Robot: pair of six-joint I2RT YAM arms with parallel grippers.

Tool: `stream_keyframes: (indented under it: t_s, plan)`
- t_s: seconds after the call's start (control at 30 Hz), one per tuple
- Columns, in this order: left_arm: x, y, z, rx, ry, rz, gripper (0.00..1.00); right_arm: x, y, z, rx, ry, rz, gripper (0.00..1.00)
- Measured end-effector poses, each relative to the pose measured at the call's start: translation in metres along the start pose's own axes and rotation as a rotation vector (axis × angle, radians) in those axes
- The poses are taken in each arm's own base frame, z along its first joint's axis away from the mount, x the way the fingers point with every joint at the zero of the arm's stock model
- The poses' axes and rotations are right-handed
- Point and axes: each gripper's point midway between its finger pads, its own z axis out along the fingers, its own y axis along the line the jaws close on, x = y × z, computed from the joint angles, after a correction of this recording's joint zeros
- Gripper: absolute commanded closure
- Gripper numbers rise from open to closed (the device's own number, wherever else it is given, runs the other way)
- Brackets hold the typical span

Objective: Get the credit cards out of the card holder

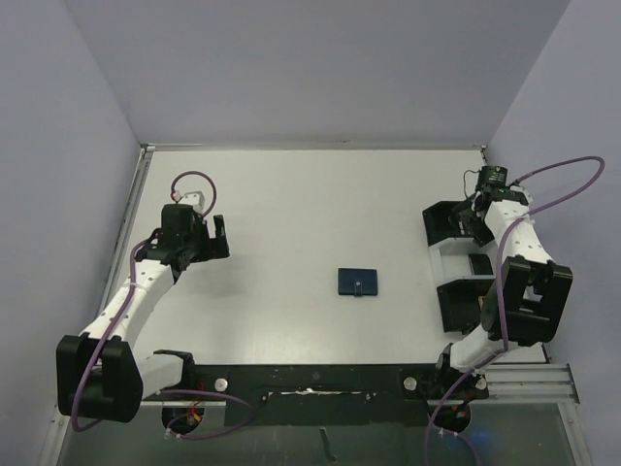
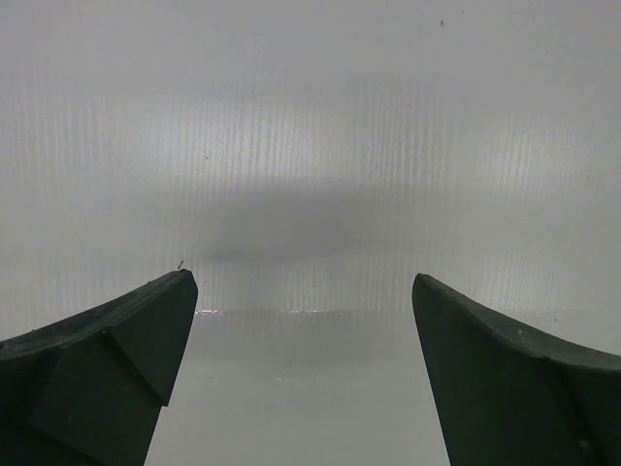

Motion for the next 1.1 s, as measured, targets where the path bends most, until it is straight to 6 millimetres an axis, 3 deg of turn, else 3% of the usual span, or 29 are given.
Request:
stream_keyframes:
  t_s: [0.17, 0.7, 1.0, 1.1]
  plan:
    - [0.004, 0.001, 0.004, -0.006, 0.024, 0.001, 0.03, 0.004, 0.007, 0.017, 0.024, 0.047, 0.002, 0.37]
    - [0.008, 0.001, 0.008, -0.01, 0.049, 0.0, 0.04, 0.012, 0.006, 0.023, 0.037, 0.077, 0.034, 0.49]
    - [0.005, 0.004, 0.006, -0.02, 0.046, -0.005, 0.04, 0.021, 0.006, 0.026, 0.049, 0.092, 0.006, 0.48]
    - [0.005, 0.004, 0.006, -0.021, 0.048, -0.005, 0.04, 0.026, 0.006, 0.027, 0.054, 0.103, -0.001, 0.39]
